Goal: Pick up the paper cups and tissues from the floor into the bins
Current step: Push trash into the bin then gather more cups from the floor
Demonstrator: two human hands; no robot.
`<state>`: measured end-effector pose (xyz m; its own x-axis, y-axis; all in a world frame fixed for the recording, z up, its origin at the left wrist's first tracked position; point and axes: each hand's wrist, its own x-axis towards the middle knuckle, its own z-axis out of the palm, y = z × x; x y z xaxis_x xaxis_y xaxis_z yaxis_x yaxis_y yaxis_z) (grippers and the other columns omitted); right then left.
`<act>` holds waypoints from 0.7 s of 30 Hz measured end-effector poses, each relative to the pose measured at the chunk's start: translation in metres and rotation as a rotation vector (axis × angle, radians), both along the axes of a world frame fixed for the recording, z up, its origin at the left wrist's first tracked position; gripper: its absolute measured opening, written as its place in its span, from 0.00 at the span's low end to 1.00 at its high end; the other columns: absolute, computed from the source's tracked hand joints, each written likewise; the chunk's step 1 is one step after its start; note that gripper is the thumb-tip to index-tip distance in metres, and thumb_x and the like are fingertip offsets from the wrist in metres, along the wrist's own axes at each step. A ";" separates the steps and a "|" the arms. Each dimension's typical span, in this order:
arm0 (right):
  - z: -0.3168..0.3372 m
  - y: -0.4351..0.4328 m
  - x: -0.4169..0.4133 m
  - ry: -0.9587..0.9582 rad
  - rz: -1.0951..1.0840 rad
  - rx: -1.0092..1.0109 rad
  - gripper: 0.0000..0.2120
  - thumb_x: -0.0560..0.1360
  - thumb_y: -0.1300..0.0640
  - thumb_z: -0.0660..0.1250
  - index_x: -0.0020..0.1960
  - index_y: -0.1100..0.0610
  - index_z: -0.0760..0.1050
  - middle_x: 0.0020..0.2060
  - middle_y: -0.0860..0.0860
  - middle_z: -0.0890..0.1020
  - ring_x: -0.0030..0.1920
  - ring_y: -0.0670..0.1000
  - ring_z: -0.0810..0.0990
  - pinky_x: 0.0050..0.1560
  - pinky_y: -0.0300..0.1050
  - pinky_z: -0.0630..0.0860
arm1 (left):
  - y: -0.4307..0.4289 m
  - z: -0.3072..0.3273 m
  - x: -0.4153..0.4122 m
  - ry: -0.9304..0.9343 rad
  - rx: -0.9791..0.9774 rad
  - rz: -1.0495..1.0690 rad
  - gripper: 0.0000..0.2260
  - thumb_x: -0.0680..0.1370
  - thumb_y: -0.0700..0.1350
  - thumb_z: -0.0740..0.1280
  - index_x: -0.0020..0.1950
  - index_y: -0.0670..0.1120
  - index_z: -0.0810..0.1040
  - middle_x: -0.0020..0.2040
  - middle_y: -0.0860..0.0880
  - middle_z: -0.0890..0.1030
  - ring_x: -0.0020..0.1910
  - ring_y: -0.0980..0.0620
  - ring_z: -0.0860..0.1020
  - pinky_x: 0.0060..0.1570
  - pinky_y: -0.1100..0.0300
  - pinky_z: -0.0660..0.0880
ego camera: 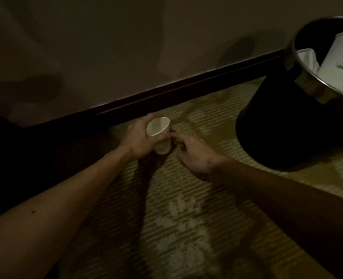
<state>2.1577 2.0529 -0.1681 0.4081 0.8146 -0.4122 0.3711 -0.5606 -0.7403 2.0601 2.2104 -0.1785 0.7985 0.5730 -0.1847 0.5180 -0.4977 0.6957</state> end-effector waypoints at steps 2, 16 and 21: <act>0.002 -0.003 -0.001 0.096 -0.053 0.060 0.31 0.78 0.58 0.66 0.75 0.42 0.57 0.63 0.49 0.77 0.55 0.46 0.78 0.43 0.34 0.74 | -0.006 0.003 0.002 -0.044 -0.190 0.015 0.24 0.71 0.55 0.75 0.66 0.55 0.77 0.61 0.57 0.77 0.57 0.59 0.75 0.47 0.69 0.70; 0.104 -0.244 0.032 0.318 -0.252 -0.247 0.11 0.73 0.48 0.71 0.52 0.40 0.72 0.45 0.45 0.84 0.47 0.52 0.84 0.42 0.47 0.82 | -0.241 0.053 0.057 -0.127 -0.613 -0.414 0.26 0.57 0.72 0.71 0.46 0.58 0.81 0.40 0.62 0.83 0.38 0.67 0.81 0.28 0.73 0.72; 0.110 -0.358 -0.009 0.310 -0.595 -0.100 0.32 0.64 0.40 0.70 0.65 0.47 0.67 0.52 0.48 0.83 0.49 0.50 0.84 0.43 0.46 0.82 | -0.329 0.077 0.072 0.018 -0.637 -0.634 0.32 0.56 0.74 0.72 0.54 0.60 0.78 0.48 0.56 0.82 0.41 0.64 0.82 0.33 0.67 0.77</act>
